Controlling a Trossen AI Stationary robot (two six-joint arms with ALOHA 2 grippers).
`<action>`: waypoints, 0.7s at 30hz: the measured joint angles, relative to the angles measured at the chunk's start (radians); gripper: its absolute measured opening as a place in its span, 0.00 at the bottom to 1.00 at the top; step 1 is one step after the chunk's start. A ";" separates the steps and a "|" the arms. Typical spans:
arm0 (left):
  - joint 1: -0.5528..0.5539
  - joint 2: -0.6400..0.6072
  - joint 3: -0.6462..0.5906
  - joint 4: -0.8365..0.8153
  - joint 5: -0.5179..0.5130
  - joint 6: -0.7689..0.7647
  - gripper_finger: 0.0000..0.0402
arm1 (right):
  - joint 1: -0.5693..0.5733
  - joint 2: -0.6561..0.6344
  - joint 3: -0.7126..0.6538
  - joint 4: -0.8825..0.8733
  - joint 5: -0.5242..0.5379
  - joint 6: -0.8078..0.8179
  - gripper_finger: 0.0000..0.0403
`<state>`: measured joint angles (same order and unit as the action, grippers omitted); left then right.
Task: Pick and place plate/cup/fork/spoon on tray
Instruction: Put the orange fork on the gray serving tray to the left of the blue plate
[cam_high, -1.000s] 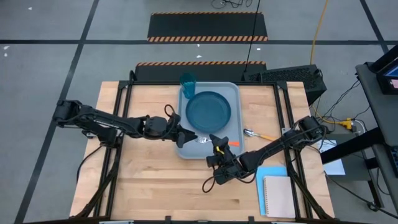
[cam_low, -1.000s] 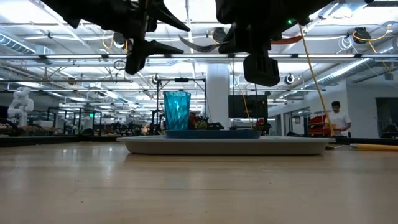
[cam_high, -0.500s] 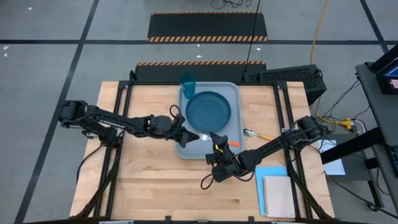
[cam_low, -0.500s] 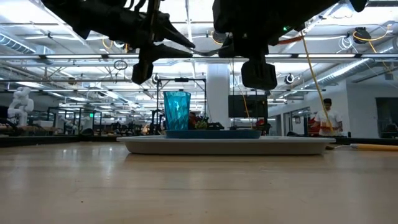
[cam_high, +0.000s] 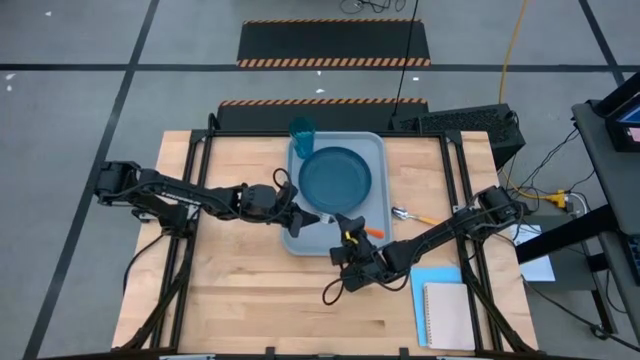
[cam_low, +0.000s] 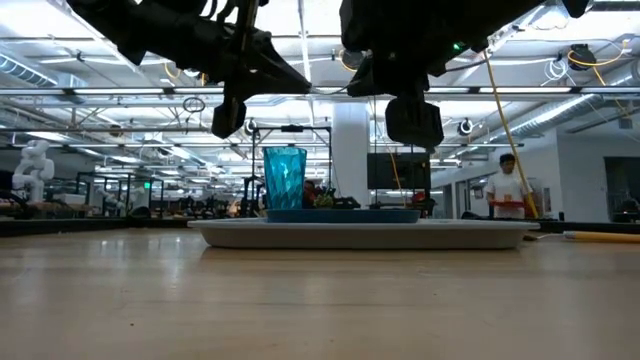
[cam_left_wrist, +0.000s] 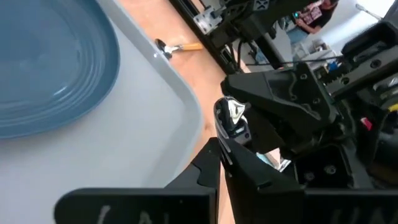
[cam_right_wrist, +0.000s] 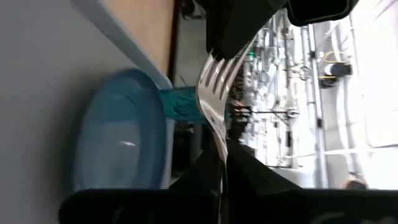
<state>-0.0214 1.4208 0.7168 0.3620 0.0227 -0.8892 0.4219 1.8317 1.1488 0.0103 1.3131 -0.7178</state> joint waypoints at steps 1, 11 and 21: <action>0.001 0.000 0.000 -0.001 -0.001 0.006 0.03 | -0.003 0.000 0.000 0.009 -0.010 0.013 0.01; 0.002 -0.024 -0.001 -0.001 0.001 0.090 0.01 | -0.017 -0.007 0.000 0.028 -0.064 0.196 0.24; 0.007 -0.050 -0.001 -0.016 0.012 0.263 0.01 | -0.036 -0.155 -0.001 -0.054 -0.382 0.545 0.48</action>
<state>-0.0143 1.3712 0.7161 0.3462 0.0351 -0.6263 0.3858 1.6764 1.1481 -0.0439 0.9310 -0.1727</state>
